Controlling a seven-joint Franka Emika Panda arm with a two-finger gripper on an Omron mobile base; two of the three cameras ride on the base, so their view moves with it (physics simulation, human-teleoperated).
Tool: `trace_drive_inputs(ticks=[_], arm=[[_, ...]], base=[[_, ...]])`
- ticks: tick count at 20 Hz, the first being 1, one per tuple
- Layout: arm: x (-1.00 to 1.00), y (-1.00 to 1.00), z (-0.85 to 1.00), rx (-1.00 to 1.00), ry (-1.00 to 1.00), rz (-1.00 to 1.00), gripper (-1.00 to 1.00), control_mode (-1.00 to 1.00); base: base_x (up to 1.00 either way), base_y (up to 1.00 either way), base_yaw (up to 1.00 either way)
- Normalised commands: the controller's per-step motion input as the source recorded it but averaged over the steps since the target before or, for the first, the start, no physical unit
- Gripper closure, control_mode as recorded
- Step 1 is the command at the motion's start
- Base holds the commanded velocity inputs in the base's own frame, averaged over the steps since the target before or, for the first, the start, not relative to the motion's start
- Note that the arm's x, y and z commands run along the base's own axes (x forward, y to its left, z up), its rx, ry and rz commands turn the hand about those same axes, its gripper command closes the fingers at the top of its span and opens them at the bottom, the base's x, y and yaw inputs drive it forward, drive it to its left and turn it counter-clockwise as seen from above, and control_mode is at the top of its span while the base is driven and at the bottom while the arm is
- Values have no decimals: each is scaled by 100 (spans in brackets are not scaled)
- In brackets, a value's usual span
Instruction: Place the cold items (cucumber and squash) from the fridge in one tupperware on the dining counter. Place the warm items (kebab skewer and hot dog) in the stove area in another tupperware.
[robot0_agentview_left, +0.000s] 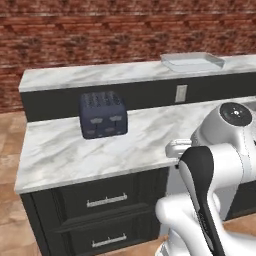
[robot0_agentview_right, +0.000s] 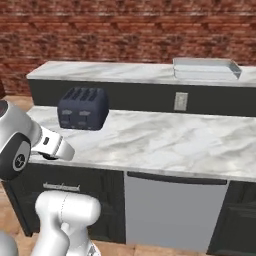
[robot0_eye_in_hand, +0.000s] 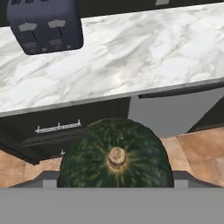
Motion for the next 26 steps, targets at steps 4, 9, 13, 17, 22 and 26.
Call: trace_drive_inputs(ticks=[4, 9, 13, 17, 22, 26], arm=[[0, 0, 0, 0, 0, 0, 100, 100], [0, 0, 0, 0, 0, 0, 100, 100], [0, 0, 0, 0, 0, 0, 100, 100], [0, 0, 0, 0, 0, 0, 100, 100], [0, 0, 0, 0, 0, 0, 100, 100], [0, 0, 0, 0, 0, 0, 100, 100]], base=[[31, 100, -1], [-3, 100, 0], [-12, 100, 0], [0, 100, 0], [9, 100, -10], [38, 100, -34]])
